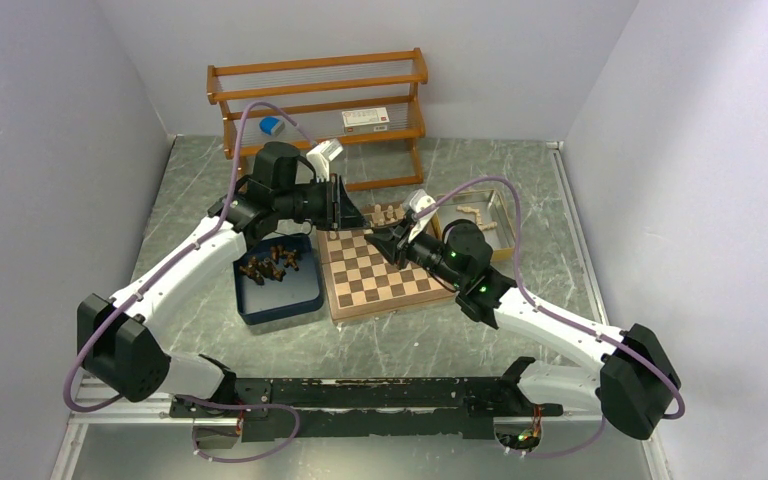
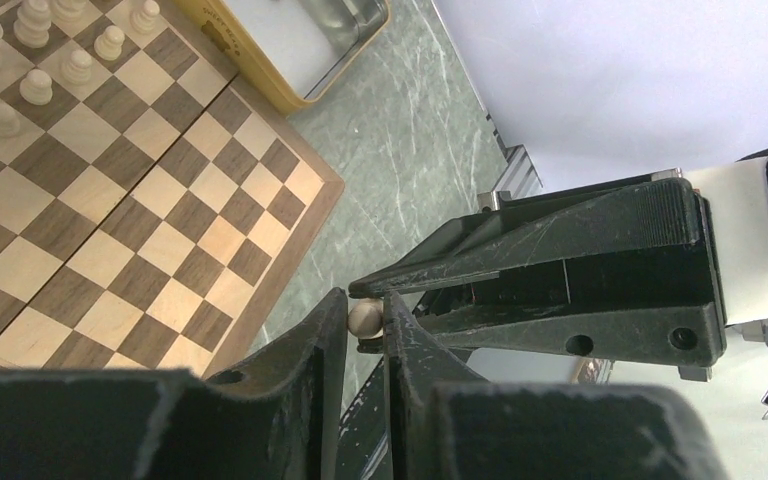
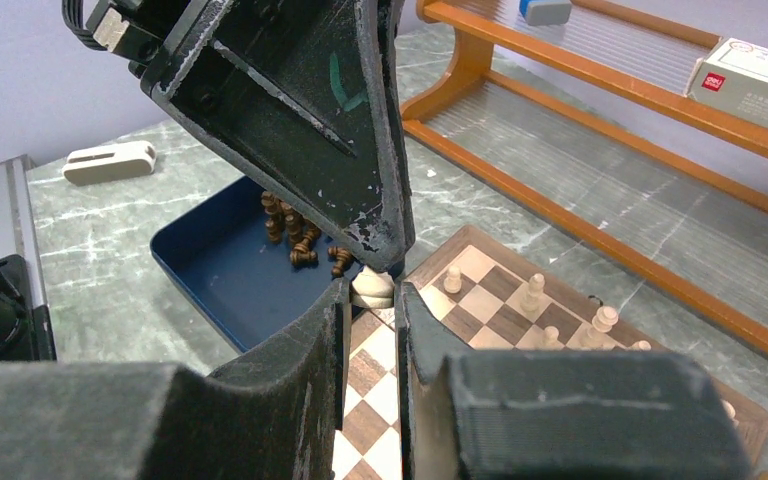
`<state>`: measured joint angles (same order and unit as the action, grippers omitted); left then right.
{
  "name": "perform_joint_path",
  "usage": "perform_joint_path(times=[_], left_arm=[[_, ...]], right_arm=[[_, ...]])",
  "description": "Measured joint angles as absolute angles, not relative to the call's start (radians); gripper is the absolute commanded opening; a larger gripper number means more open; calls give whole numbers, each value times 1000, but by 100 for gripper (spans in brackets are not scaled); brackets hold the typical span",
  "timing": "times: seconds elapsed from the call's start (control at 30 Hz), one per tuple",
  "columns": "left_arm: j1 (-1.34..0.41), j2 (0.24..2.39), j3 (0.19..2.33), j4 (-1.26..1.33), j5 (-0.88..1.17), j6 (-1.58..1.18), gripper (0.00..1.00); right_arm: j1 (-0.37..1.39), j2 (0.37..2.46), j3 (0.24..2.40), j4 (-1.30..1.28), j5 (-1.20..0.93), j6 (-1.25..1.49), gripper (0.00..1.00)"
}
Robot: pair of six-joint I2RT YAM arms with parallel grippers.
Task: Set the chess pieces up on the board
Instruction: Place the chess piece on the chessboard.
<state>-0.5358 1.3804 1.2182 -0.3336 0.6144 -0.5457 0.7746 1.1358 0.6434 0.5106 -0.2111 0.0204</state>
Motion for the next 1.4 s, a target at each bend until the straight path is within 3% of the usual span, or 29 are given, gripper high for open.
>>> perform_joint_path(times=[0.1, 0.5, 0.67, 0.93, 1.4], left_arm=[[-535, 1380, 1218, -334, 614, -545, 19], [-537, 1365, 1219, -382, 461, -496, 18], [-577, 1347, 1241, -430, 276, -472, 17], [-692, 1375, 1283, -460, -27, -432, 16], [-792, 1693, 1343, -442, -342, -382, 16]], right_arm=[[775, 1138, 643, 511, -209, 20, 25], [776, 1113, 578, 494, -103, 47, 92], [757, 1075, 553, 470, -8, 104, 99], [605, 1083, 553, 369, 57, 268, 100], [495, 1020, 535, 278, 91, 337, 100]])
